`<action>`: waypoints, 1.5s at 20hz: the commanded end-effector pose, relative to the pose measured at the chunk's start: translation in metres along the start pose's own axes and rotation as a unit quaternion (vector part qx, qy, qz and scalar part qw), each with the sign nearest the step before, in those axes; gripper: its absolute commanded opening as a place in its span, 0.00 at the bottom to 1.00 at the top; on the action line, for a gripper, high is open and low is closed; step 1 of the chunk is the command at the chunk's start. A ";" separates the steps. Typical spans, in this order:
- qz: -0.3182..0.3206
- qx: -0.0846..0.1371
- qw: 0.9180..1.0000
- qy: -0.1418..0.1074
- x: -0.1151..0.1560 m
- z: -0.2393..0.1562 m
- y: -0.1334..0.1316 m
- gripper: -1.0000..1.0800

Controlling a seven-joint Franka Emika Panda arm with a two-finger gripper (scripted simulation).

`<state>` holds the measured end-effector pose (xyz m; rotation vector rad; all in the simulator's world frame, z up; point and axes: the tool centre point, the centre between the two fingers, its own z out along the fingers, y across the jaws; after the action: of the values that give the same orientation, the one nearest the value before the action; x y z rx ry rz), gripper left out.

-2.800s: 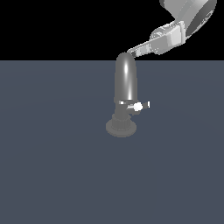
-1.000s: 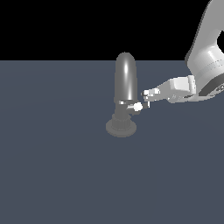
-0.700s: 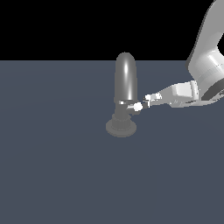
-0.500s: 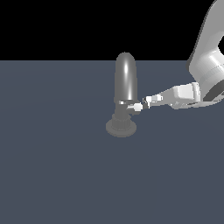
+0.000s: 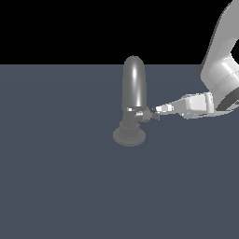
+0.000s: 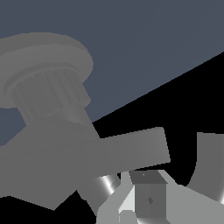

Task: Turn on the faucet by rotating a designated handle.

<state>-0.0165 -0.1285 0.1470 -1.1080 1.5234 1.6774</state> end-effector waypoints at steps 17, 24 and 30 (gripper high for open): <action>0.005 -0.001 1.000 -0.002 0.045 0.001 -0.035 0.00; 0.015 0.000 1.000 -0.005 0.063 0.001 -0.051 0.00; 0.023 0.001 1.000 -0.007 0.078 0.001 -0.063 0.00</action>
<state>-0.0045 -0.1325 0.0862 -1.1000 1.5029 1.7364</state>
